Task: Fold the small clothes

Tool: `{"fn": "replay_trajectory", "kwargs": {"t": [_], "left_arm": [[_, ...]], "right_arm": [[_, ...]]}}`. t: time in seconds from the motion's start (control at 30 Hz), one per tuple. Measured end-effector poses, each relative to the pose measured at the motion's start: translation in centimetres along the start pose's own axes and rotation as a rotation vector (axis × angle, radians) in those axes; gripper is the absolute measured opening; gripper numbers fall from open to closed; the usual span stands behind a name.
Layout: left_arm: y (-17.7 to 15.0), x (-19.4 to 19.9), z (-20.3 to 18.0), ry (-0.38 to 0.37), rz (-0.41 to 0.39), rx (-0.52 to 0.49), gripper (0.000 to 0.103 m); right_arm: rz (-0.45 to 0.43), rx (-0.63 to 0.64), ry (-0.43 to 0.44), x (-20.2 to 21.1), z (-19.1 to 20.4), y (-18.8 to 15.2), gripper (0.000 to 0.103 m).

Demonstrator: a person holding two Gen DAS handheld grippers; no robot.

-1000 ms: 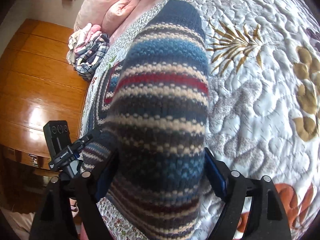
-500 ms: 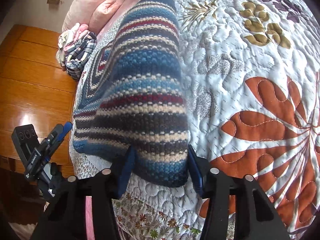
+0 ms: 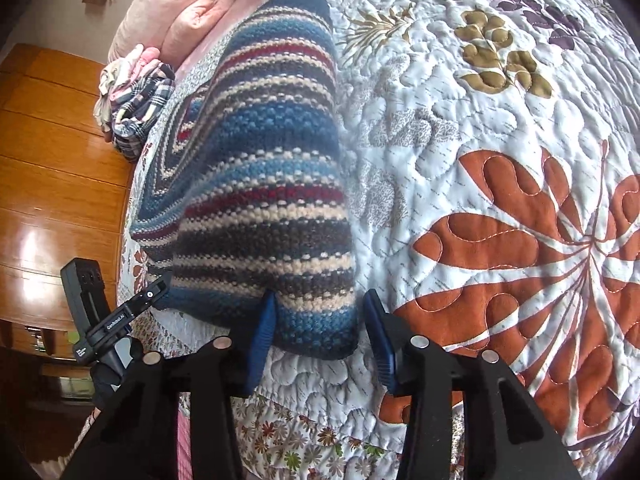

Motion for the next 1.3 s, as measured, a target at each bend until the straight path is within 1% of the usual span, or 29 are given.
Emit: {"fn": "replay_trajectory", "kwargs": {"t": [0.1, 0.2, 0.27, 0.3, 0.33, 0.37, 0.4, 0.43, 0.5, 0.57, 0.6, 0.77, 0.87, 1.03, 1.13, 1.27, 1.3], "left_arm": [[-0.3, 0.3, 0.3, -0.007, 0.005, 0.022, 0.056], [-0.4, 1.6, -0.7, 0.037, -0.007, -0.01, 0.056], [-0.8, 2.9, -1.5, 0.076, -0.014, -0.034, 0.057], [-0.9, 3.5, -1.7, 0.083, -0.016, -0.035, 0.058], [-1.1, 4.2, -2.0, 0.086, -0.023, -0.031, 0.059], [-1.3, 4.9, -2.2, 0.086, -0.035, -0.028, 0.062], [-1.5, 5.7, -2.4, 0.096, -0.046, -0.026, 0.064], [-1.7, 6.3, -2.7, 0.104, -0.056, -0.027, 0.065], [-2.2, 7.6, -3.2, 0.115, -0.074, -0.032, 0.067], [-2.7, 8.8, -4.0, 0.145, -0.086, -0.04, 0.073], [-2.8, 9.3, -4.4, 0.153, -0.087, -0.043, 0.074], [-4.0, 11.1, -5.9, 0.199, -0.095, -0.055, 0.076], [-4.6, 11.9, -7.0, 0.227, -0.095, -0.066, 0.078], [-5.4, 12.7, -8.2, 0.274, -0.099, -0.098, 0.079], [-5.7, 13.3, -8.7, 0.283, -0.102, -0.108, 0.079], [-6.1, 13.9, -9.2, 0.303, -0.108, -0.122, 0.081], [-6.2, 14.1, -9.4, 0.306, -0.108, -0.125, 0.082]], "right_arm": [[-0.003, -0.008, -0.008, 0.0, 0.4, 0.1, 0.05], [-0.015, 0.023, -0.044, 0.7, 1.4, -0.1, 0.051], [-0.031, 0.053, -0.081, 1.4, 2.6, -0.2, 0.056], [-0.038, 0.063, -0.093, 1.7, 2.9, -0.3, 0.062], [-0.05, 0.078, -0.109, 2.2, 3.5, -0.5, 0.063], [-0.059, 0.091, -0.123, 2.4, 3.9, -0.7, 0.063], [-0.067, 0.107, -0.139, 2.8, 4.4, -1.0, 0.066], [-0.075, 0.123, -0.163, 3.1, 5.0, -1.3, 0.073], [-0.092, 0.16, -0.207, 3.6, 6.2, -2.0, 0.076], [-0.104, 0.198, -0.254, 4.0, 7.4, -2.7, 0.083], [-0.109, 0.21, -0.28, 4.1, 8.0, -3.0, 0.088], [-0.133, 0.273, -0.365, 4.6, 10.5, -4.9, 0.089], [-0.149, 0.292, -0.37, 4.8, 12.0, -5.6, 0.089], [-0.178, 0.266, -0.391, 5.7, 13.2, -6.4, 0.09], [-0.204, 0.25, -0.436, 6.5, 13.6, -6.6, 0.092], [-0.232, 0.239, -0.447, 7.5, 14.1, -6.9, 0.093], [-0.234, 0.235, -0.456, 7.6, 14.2, -7.0, 0.095]]}}
Point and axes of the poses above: each gripper's, at about its wrist camera, not at the fingertips, and x roughly against the way its jaws point, z to its left, y to its top, the point moved 2 cm from there along -x, roughly the way its jaws point, and after that the axes turned 1 degree about z, right-handed, at the moved point
